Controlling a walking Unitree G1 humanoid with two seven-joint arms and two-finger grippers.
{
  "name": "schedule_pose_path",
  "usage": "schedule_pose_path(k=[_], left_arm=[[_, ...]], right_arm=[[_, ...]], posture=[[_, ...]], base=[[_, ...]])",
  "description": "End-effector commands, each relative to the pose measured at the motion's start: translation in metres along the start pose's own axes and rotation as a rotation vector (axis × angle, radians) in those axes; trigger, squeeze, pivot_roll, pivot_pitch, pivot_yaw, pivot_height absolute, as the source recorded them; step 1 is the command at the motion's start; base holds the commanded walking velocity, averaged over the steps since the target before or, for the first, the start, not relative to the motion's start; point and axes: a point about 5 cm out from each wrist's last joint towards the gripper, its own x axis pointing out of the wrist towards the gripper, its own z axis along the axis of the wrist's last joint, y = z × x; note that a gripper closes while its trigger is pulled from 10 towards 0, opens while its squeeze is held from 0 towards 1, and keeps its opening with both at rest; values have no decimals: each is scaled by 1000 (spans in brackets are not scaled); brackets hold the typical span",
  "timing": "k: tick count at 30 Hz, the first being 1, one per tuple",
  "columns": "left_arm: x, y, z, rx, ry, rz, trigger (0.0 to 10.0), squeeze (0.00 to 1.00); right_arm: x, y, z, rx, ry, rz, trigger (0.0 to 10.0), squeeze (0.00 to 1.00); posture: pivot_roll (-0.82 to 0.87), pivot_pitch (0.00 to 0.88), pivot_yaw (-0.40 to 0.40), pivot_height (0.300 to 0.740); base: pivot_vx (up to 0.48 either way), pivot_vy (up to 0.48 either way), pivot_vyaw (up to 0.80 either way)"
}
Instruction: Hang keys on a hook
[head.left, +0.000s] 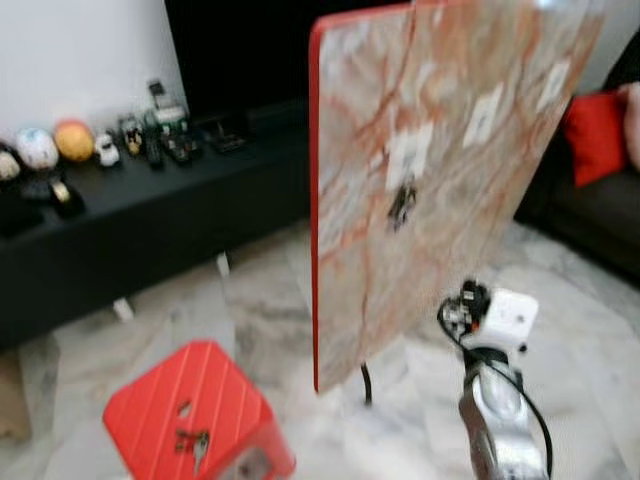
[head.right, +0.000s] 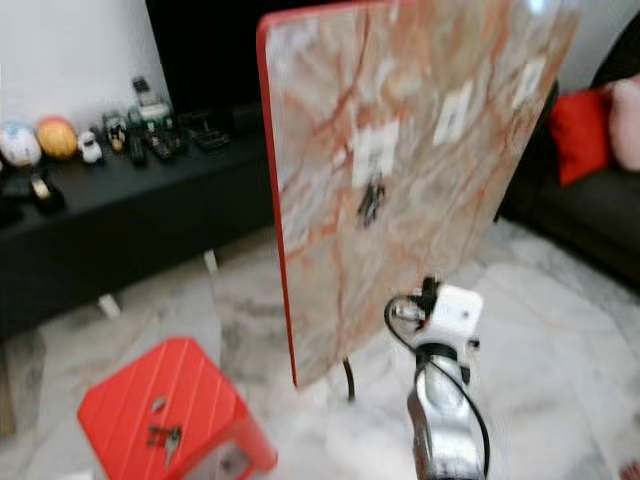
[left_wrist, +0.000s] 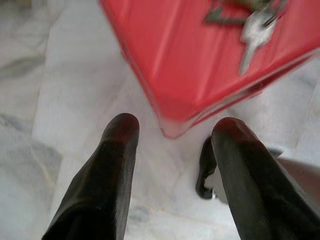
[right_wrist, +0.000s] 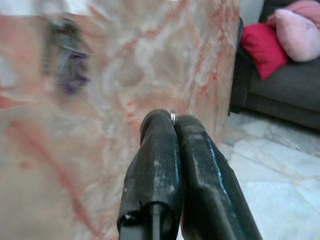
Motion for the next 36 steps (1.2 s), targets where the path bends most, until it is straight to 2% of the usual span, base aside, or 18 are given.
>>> schedule_pose_path(k=[1, 11, 14, 19, 29, 36], left_arm=[[-1, -5, -5, 7, 19, -18, 10000, 0], [-4, 1, -9, 16, 18, -14, 10000, 0], [0, -7, -3, 32, 13, -22, 10000, 0], [1, -13, -1, 34, 13, -28, 10000, 0], [1, -12, -2, 43, 12, -29, 10000, 0], [0, -12, -4, 32, 14, -25, 10000, 0]], right_arm=[[0, -13, 0, -15, -1, -37, 10000, 0], [0, -13, -1, -15, 5, -36, 10000, 0], [0, -12, -1, -18, 4, -33, 10000, 0], [1, -11, -1, -21, 4, -30, 10000, 0], [3, -10, 0, -22, 4, -25, 10000, 0], [3, -9, -1, -21, 9, -21, 10000, 0]], posture=[[30, 0, -26, 740], [29, 0, -27, 740], [30, 0, -26, 740], [29, 0, -25, 740], [25, 0, -22, 740], [28, 0, -22, 740]], base=[[289, 0, 0], [55, 0, 0], [0, -394, 0], [0, -442, 0], [0, -434, 0], [0, 0, 0]])
